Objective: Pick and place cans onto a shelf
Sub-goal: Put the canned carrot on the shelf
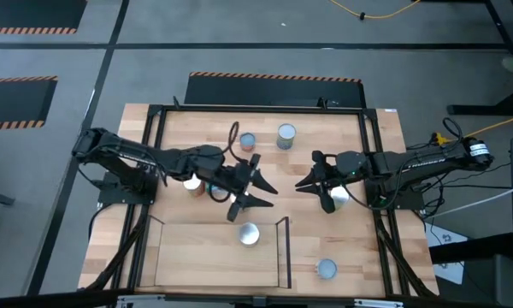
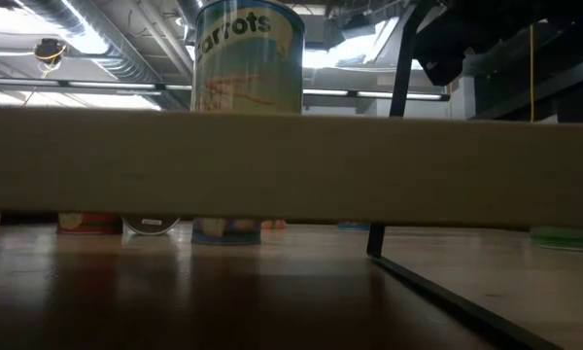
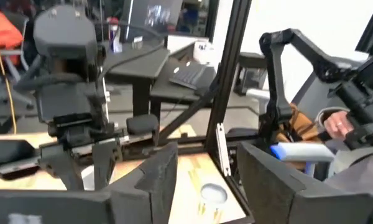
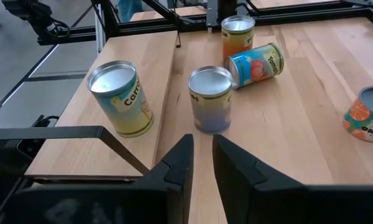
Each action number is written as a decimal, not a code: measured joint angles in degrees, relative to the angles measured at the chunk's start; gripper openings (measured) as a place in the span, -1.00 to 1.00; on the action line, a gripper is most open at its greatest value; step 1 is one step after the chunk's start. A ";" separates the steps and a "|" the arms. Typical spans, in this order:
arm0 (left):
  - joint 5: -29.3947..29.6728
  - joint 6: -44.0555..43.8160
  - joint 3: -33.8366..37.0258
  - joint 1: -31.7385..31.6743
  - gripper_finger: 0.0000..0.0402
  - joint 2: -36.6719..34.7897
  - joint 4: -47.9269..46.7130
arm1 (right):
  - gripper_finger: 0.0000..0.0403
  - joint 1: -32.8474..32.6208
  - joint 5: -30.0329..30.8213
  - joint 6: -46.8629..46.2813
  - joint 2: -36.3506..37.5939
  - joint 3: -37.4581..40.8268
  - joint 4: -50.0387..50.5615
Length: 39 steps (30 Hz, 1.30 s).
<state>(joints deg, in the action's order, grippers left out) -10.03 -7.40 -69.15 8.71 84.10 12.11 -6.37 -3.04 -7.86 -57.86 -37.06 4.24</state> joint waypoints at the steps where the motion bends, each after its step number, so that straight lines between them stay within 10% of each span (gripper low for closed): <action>1: 0.04 0.00 -0.99 0.00 -0.17 0.22 -1.78 | -0.68 0.00 0.01 0.48 -0.01 0.00 -0.01; 18: 11.32 0.36 -12.76 2.88 -0.18 2.96 -41.55 | -0.68 0.00 -0.01 0.86 -0.01 0.02 0.38; 39: 14.56 -0.19 -12.67 8.94 -0.18 13.64 -47.25 | -0.68 0.00 -0.01 0.91 -0.14 0.04 0.30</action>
<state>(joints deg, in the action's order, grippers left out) 4.53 -7.59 -81.82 17.65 97.75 -35.14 -6.37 -3.05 -6.95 -58.00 -37.01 4.54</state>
